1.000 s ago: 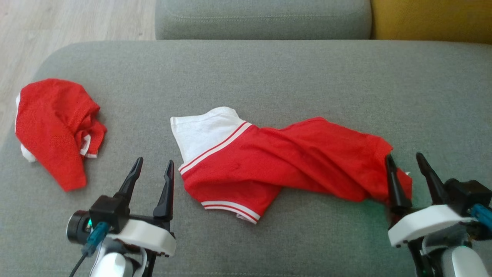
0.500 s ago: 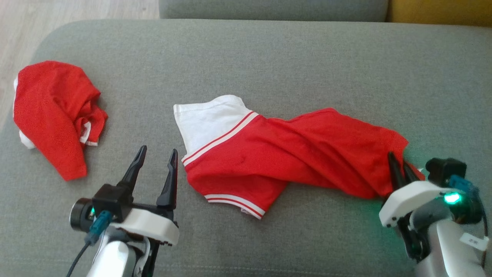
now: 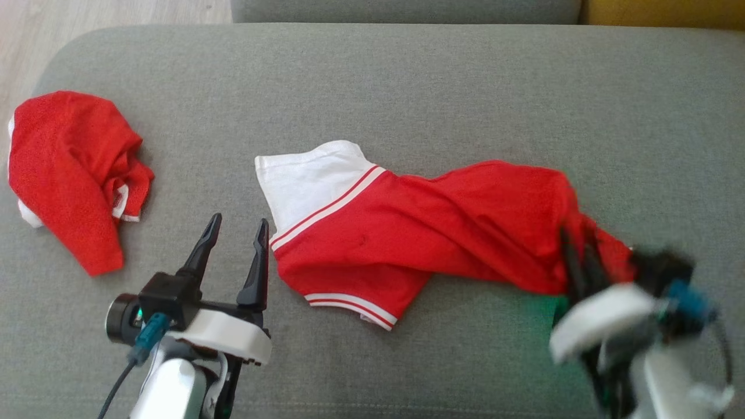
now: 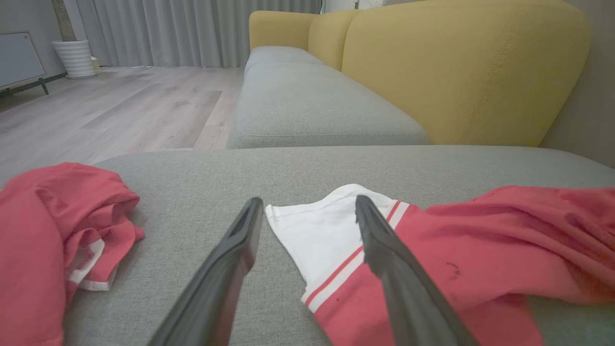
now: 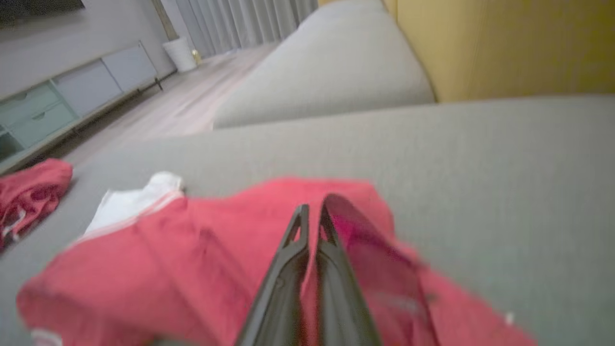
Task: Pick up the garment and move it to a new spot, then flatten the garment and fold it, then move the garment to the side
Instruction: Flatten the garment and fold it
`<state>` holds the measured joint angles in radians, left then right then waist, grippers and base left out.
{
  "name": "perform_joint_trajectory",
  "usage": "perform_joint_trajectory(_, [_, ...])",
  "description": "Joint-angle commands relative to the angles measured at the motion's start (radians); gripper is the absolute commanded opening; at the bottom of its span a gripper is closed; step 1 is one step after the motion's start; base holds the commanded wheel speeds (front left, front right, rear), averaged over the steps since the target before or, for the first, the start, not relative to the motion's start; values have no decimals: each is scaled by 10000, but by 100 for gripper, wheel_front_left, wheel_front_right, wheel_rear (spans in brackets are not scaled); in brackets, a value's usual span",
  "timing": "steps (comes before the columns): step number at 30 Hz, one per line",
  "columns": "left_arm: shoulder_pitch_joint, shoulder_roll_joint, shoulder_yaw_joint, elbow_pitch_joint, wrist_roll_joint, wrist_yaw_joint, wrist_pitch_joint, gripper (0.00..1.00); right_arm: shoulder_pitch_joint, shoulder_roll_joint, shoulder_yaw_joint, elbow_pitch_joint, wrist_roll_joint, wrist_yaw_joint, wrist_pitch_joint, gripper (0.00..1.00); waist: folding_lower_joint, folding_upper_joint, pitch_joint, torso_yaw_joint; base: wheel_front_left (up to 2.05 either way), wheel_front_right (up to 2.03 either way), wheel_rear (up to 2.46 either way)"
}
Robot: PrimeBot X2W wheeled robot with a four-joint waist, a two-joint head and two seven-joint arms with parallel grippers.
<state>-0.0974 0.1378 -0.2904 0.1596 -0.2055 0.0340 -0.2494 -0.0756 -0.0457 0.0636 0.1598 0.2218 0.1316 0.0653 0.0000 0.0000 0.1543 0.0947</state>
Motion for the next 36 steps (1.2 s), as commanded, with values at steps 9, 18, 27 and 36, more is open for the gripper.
perform_joint_trajectory(9, [-488,116,370,-328,-91,-63,-122,100,2118,-45,478,-640,679,-9,992,0,0,0,15,-125,0,0,0])
perform_joint_trajectory(18, [-416,135,437,-339,-116,-24,-123,100,2055,-45,366,-165,739,-9,540,100,0,0,-69,-172,0,0,0])
perform_joint_trajectory(27, [-287,150,473,-331,-153,30,-123,100,1351,-45,160,-1411,345,-9,-268,100,0,0,-263,-157,0,0,0])
perform_joint_trajectory(36, [-133,222,448,-373,-104,108,-123,100,495,-45,-529,-2196,-745,-9,-276,100,0,0,-556,-108,0,0,0])
